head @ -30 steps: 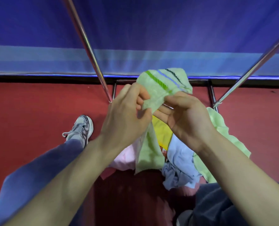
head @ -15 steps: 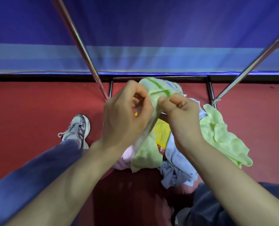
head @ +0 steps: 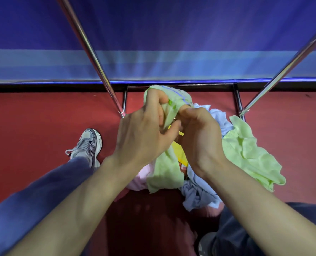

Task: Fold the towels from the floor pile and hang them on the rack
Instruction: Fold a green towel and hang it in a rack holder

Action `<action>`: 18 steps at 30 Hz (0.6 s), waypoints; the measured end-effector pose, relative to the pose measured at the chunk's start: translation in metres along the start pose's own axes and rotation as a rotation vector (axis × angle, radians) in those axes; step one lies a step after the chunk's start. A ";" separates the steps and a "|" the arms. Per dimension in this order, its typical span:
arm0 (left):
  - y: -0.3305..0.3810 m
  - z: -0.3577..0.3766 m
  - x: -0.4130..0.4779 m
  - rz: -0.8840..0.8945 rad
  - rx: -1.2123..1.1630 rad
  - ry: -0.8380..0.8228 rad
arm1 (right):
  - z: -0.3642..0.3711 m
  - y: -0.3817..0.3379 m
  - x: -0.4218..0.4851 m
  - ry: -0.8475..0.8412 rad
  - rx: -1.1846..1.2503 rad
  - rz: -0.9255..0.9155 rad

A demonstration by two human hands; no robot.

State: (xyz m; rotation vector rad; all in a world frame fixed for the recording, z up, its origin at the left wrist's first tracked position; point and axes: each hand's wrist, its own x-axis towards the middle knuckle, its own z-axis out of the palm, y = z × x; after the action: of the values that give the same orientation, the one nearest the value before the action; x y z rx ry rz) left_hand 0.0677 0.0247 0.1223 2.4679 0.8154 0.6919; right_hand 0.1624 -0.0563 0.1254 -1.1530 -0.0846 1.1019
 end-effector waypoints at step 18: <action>-0.004 0.008 0.000 0.079 -0.043 0.013 | 0.002 0.013 -0.003 0.195 0.015 -0.023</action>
State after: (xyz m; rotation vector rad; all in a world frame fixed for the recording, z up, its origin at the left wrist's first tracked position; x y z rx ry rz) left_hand 0.0712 0.0253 0.1139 2.4708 0.7033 0.7458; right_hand 0.1516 -0.0574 0.1176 -1.2371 0.0620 0.9639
